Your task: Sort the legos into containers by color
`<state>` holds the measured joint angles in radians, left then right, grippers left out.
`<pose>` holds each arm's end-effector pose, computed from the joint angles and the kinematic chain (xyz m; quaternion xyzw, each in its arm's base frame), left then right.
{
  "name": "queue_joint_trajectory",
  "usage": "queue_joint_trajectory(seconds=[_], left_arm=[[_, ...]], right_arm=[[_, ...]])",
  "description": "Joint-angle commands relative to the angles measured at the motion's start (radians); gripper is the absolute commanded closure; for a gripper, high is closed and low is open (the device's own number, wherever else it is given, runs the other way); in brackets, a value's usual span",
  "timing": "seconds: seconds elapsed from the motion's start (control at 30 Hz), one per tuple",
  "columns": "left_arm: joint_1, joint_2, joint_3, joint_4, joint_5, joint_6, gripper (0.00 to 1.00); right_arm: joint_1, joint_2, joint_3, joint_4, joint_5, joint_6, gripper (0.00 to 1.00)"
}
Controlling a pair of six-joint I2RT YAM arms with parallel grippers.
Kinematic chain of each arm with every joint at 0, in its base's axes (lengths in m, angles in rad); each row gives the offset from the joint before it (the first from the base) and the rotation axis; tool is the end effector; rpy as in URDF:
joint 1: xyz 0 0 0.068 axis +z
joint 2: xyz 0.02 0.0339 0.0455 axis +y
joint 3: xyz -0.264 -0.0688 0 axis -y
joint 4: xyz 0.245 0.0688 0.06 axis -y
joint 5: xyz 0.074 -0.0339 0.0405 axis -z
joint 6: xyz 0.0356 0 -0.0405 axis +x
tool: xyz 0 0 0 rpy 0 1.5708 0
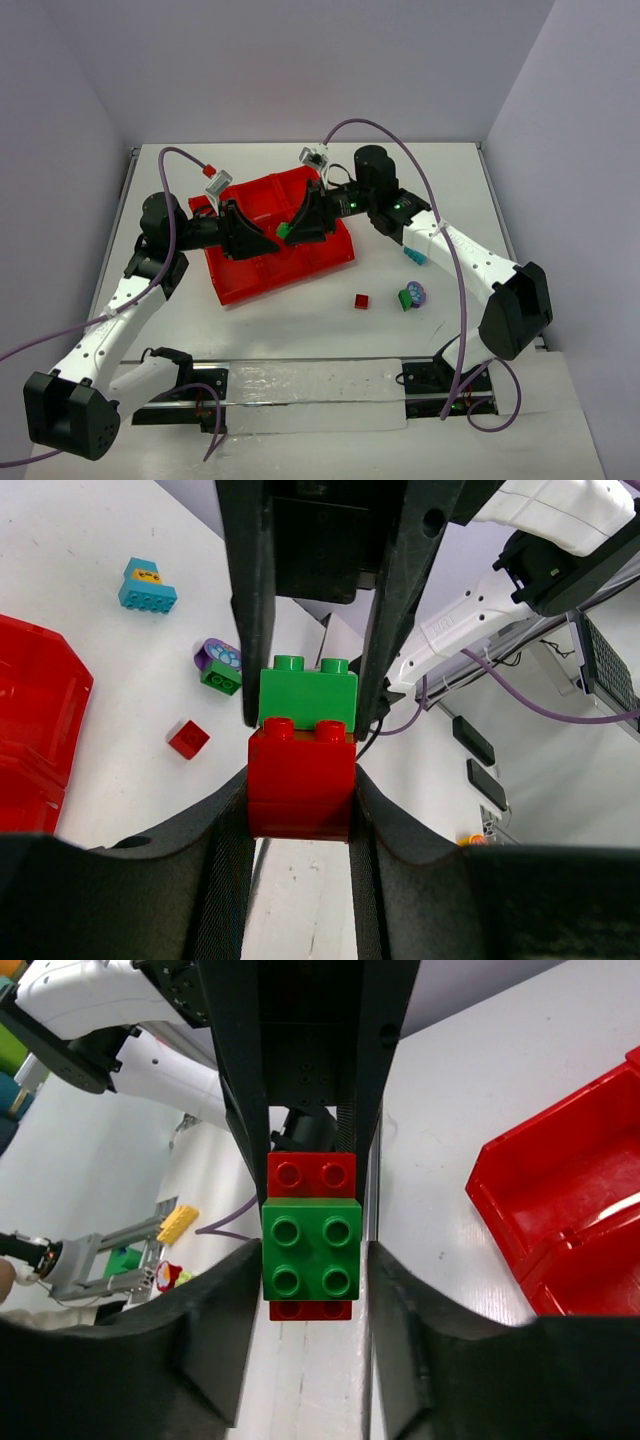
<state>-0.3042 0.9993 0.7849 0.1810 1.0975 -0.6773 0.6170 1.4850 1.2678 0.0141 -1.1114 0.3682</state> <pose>0.2000 -0.0960 0.3390 0.2426 0.6699 -0.6102 0.3464 0.2568 0.2213 0.3642 -0.4124 0.6121 0.6141 0.2795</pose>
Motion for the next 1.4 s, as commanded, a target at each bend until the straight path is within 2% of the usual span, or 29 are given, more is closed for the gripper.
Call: queue_joint_trajectory(seconds=[0.0, 0.07, 0.23, 0.47, 0.63, 0.8, 0.93, 1.07, 1.23, 1.27, 1.37], left_arm=[[0.0, -0.011, 0.007, 0.049, 0.025, 0.001, 1.0], [0.0, -0.013, 0.004, 0.048, 0.025, 0.004, 1.0], [0.0, -0.016, -0.003, 0.045, 0.027, 0.007, 1.0], [0.0, -0.018, -0.007, 0.046, 0.025, 0.007, 1.0], [0.0, -0.019, -0.006, 0.045, 0.025, 0.01, 1.0], [0.0, -0.021, -0.015, 0.043, 0.028, 0.013, 1.0], [0.0, -0.024, -0.023, 0.048, 0.029, 0.012, 1.0], [0.0, -0.027, -0.02, 0.045, 0.028, 0.015, 1.0], [0.0, -0.027, -0.022, 0.04, 0.031, 0.018, 1.0], [0.0, -0.028, -0.023, 0.04, 0.031, 0.018, 1.0], [0.0, -0.031, -0.024, 0.036, 0.031, 0.022, 1.0]], right_arm=[[-0.006, -0.007, 0.027, 0.113, -0.048, 0.046, 0.59], [-0.005, -0.011, 0.022, 0.132, -0.052, 0.06, 0.62], [-0.005, -0.015, 0.025, 0.135, -0.056, 0.063, 0.51], [-0.005, -0.018, 0.03, 0.15, -0.062, 0.077, 0.5], [-0.005, -0.02, 0.027, 0.147, -0.05, 0.075, 0.65], [-0.003, -0.02, 0.021, 0.189, -0.056, 0.105, 0.61], [-0.005, -0.019, 0.024, 0.216, -0.056, 0.129, 0.53], [-0.005, -0.016, 0.024, 0.239, -0.059, 0.147, 0.57], [-0.005, -0.012, 0.016, 0.27, -0.071, 0.173, 0.56], [-0.004, -0.013, 0.014, 0.275, -0.073, 0.175, 0.57], [-0.005, -0.017, 0.009, 0.284, -0.066, 0.182, 0.85]])
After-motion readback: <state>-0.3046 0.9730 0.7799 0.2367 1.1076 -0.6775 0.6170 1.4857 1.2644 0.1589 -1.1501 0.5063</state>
